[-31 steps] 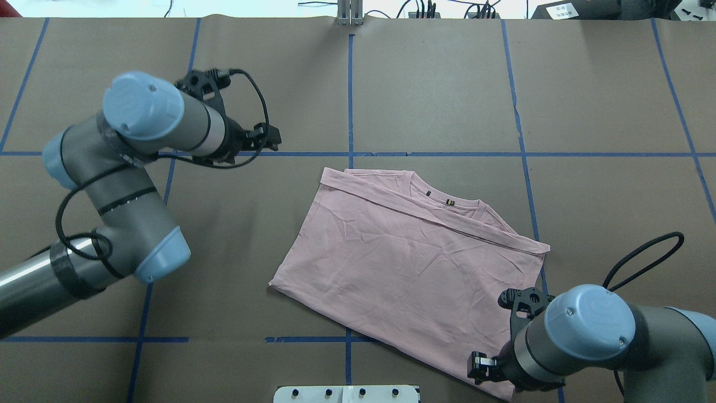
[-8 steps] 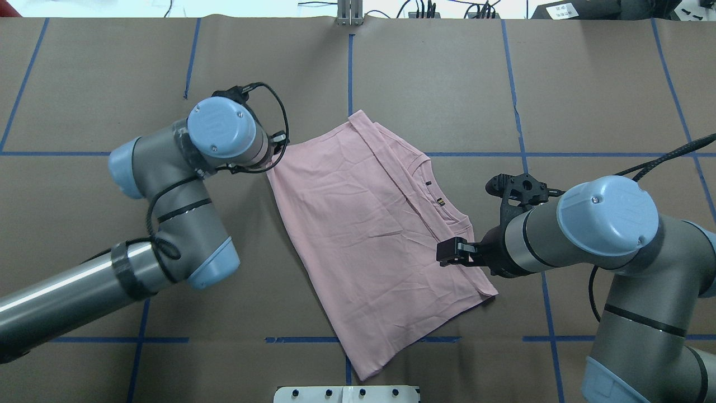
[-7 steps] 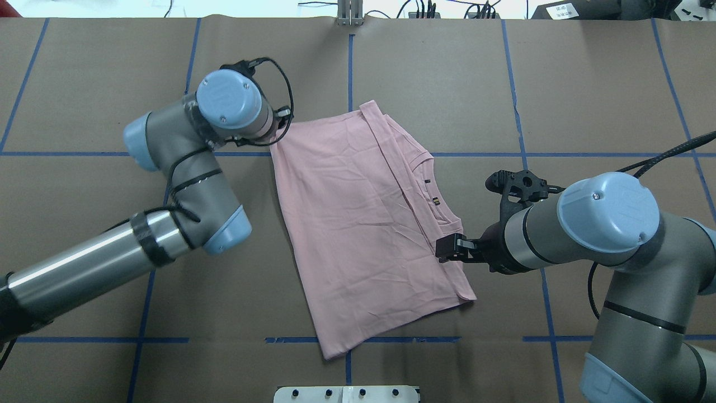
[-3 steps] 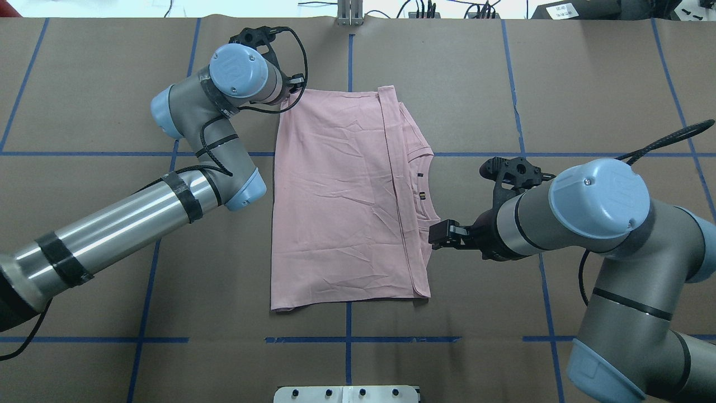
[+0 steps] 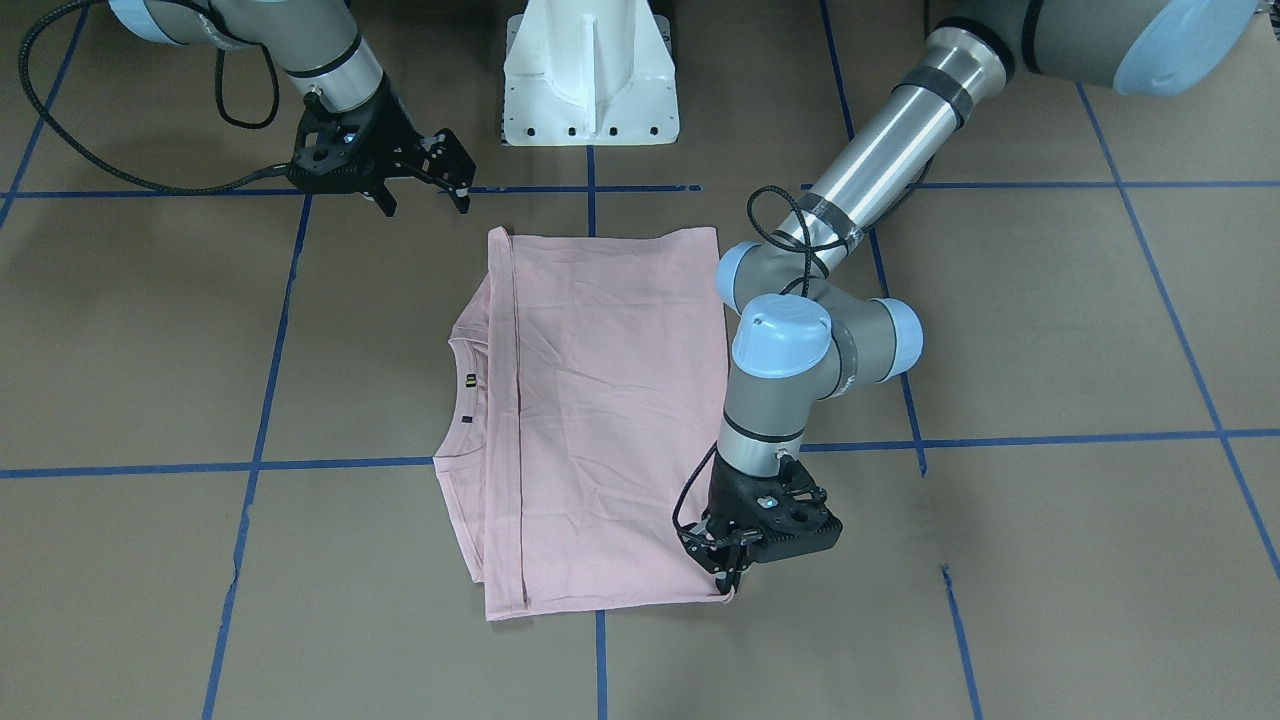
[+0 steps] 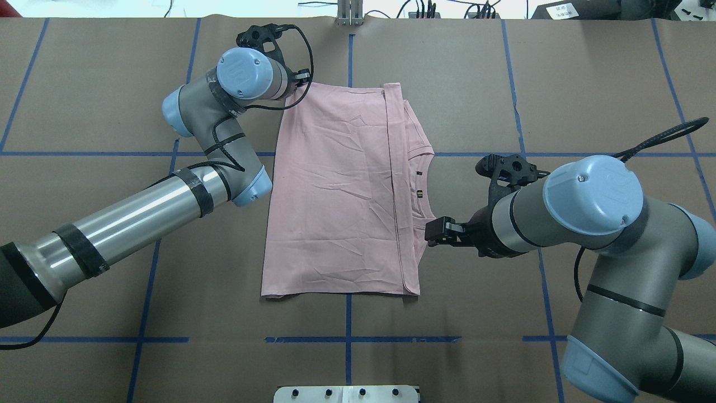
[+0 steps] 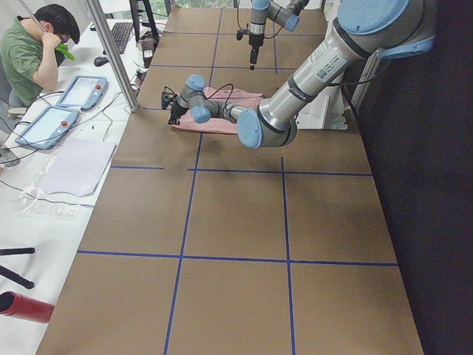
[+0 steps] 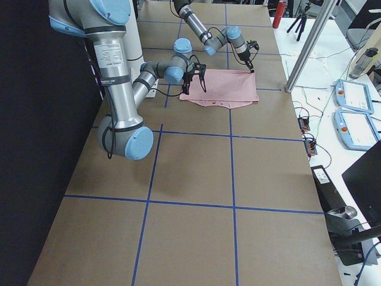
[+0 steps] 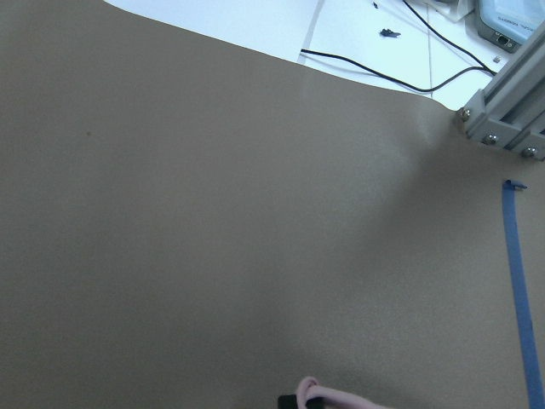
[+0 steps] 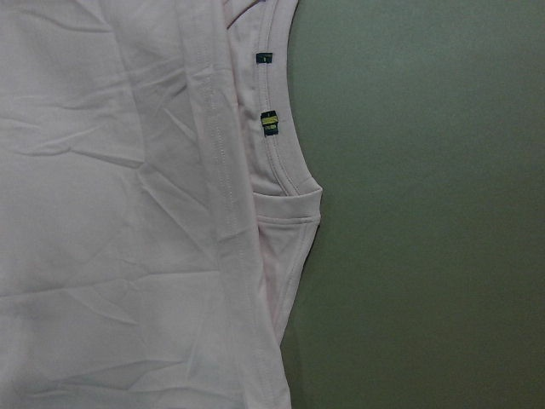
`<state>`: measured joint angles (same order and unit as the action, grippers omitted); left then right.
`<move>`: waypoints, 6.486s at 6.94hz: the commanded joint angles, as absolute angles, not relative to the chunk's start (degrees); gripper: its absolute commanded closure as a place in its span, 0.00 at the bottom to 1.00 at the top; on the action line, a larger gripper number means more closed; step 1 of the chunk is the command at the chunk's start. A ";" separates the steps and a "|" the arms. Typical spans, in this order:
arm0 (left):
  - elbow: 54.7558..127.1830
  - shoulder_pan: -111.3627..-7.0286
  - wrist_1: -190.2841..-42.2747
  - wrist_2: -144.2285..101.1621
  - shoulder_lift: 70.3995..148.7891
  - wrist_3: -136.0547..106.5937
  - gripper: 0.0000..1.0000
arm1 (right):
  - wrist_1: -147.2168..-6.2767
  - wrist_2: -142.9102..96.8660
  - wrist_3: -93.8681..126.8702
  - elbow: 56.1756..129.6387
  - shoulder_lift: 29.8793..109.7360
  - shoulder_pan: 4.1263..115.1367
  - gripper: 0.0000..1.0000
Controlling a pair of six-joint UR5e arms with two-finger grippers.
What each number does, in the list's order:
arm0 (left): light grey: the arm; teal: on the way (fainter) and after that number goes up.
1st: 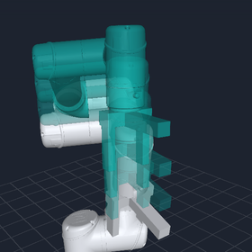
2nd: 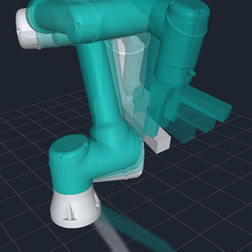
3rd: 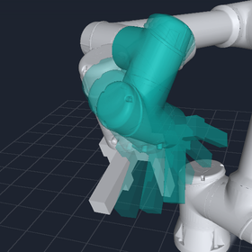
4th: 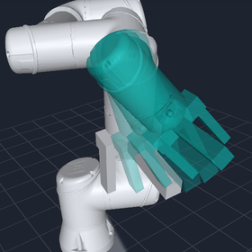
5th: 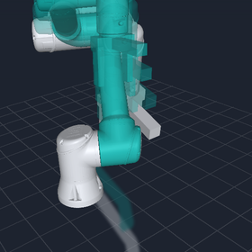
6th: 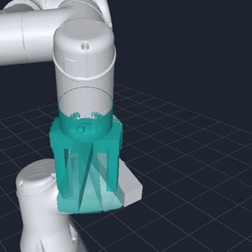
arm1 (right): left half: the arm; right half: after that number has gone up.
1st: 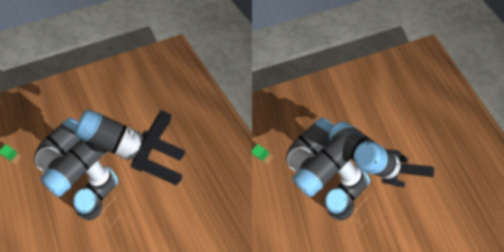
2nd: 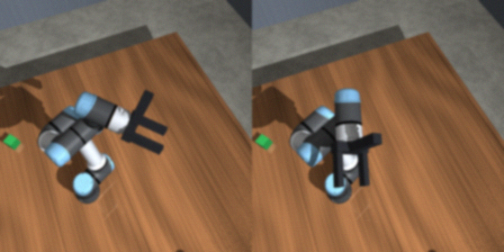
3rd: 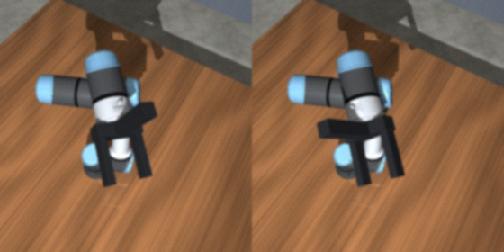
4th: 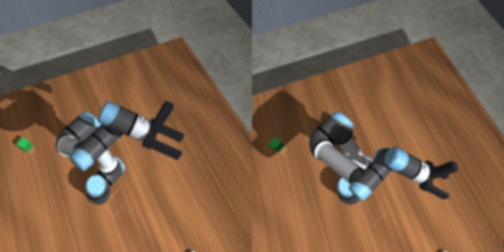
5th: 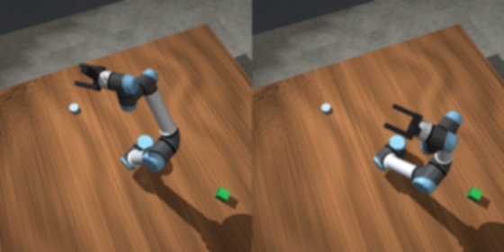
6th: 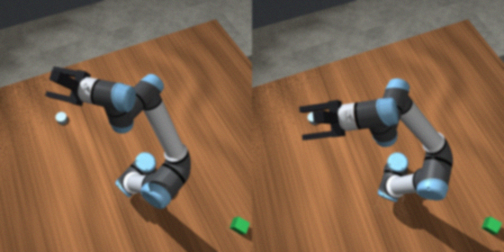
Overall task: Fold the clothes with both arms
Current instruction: 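Push the shirt edge with the left gripper while the right holds the collar, then lower the left gripper to the near shirt corner while the right holds the collar, then move the right gripper to the shirt edge nearest the robot beside the left gripper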
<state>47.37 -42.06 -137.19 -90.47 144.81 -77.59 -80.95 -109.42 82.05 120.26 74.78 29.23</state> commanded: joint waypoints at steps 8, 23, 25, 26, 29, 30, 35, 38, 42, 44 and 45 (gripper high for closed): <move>108.00 -27.74 -101.69 -99.09 113.14 -106.62 0.00 | -81.56 -109.51 81.21 117.95 72.16 31.11 0.00; 107.05 -14.77 -96.77 -92.99 113.03 -120.85 1.00 | -81.65 -109.60 81.21 118.04 72.25 32.25 0.00; 107.84 -14.94 -96.77 -93.16 113.81 -120.85 1.00 | -81.65 -109.60 81.38 117.95 72.25 32.17 0.00; 107.84 -15.03 -96.77 -93.16 113.82 -119.89 1.00 | -81.65 -109.51 81.56 117.86 72.42 32.17 0.00; 109.42 -15.90 -96.59 -93.16 113.56 -119.71 1.00 | -81.74 -109.51 82.35 116.20 72.07 30.77 0.00; 109.86 -16.08 -96.59 -93.16 113.29 -119.45 1.00 | -81.65 -109.42 87.92 114.97 71.98 28.50 0.00; 109.86 -16.08 -96.59 -93.16 113.38 -119.09 1.00 | -81.65 -104.68 102.92 100.84 61.19 23.20 0.00; 109.86 -16.17 -96.59 -93.16 113.38 -119.09 1.00 | -81.65 -104.68 102.92 98.79 61.34 22.41 0.00; 109.86 -16.17 -96.59 -93.16 113.47 -119.09 1.00 | -81.74 -104.68 102.83 98.96 61.96 21.89 0.14; 109.86 -16.26 -96.59 -93.16 113.47 -119.09 1.00 | -81.65 -104.77 102.75 99.05 61.79 21.88 0.83; 109.86 -16.26 -96.59 -93.16 113.47 -119.09 1.00 | -81.65 -104.77 102.74 99.14 61.79 21.80 1.00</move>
